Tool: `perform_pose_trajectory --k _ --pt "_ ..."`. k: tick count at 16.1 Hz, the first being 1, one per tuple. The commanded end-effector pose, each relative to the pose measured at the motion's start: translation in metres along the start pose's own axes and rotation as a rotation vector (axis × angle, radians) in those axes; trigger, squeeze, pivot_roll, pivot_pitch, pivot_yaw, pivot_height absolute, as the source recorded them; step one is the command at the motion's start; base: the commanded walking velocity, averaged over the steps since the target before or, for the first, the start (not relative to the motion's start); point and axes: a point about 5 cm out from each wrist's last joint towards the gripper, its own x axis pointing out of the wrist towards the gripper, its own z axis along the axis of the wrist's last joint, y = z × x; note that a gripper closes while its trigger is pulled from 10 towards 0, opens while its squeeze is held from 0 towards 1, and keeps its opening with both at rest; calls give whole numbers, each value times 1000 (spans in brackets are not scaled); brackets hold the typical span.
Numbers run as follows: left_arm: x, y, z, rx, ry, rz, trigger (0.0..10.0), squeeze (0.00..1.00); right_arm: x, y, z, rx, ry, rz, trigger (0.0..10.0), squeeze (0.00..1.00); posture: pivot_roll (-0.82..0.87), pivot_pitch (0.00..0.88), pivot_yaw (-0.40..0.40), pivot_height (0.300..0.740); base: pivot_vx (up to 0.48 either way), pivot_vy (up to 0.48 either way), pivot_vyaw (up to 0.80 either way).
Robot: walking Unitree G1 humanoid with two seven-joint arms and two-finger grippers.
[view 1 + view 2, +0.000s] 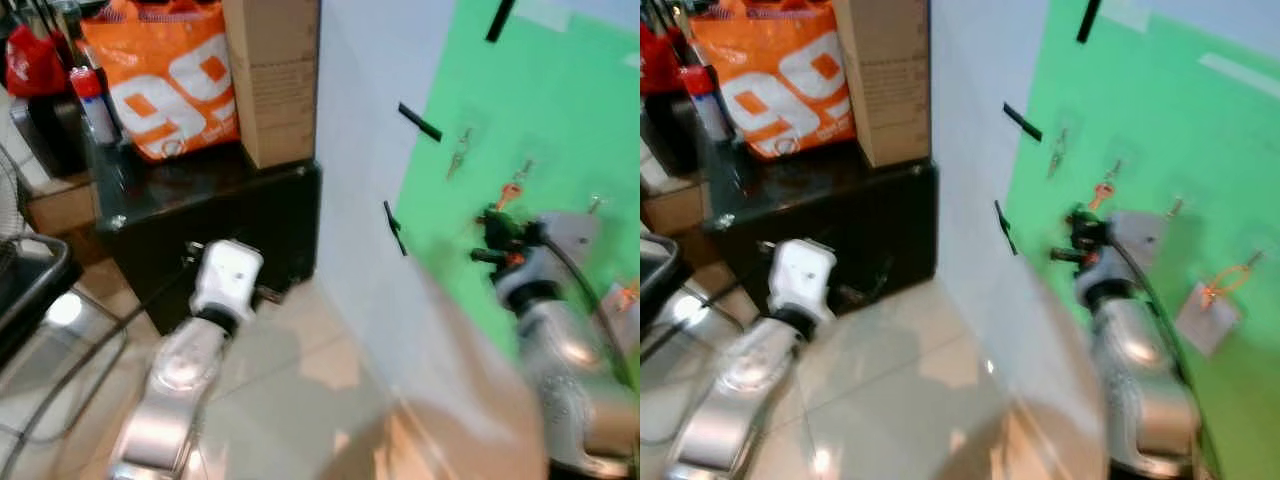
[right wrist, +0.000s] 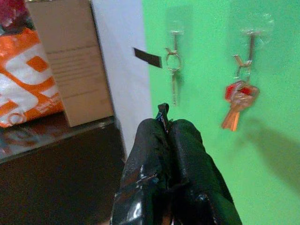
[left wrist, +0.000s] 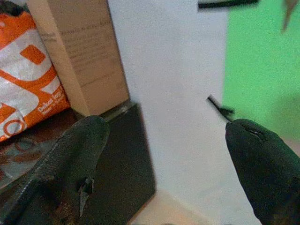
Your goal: Hang keys on a hook
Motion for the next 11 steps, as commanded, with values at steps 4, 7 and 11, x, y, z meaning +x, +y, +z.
perform_pose_trajectory --k 4,7,11 --pt "1 -12 3 -1 -6 -82 10000 0 -12 -10 2 0 -26 -26 10000 0 12 0 -19 740 0 0 -200" --pt "0 -14 2 4 2 -93 10000 0 -13 -8 4 -11 -33 -12 10000 0 12 0 -20 740 0 0 0" --pt "2 -16 5 3 -13 -138 10000 0 -10 -9 13 -8 -56 -21 10000 0 6 0 -20 740 0 0 0"
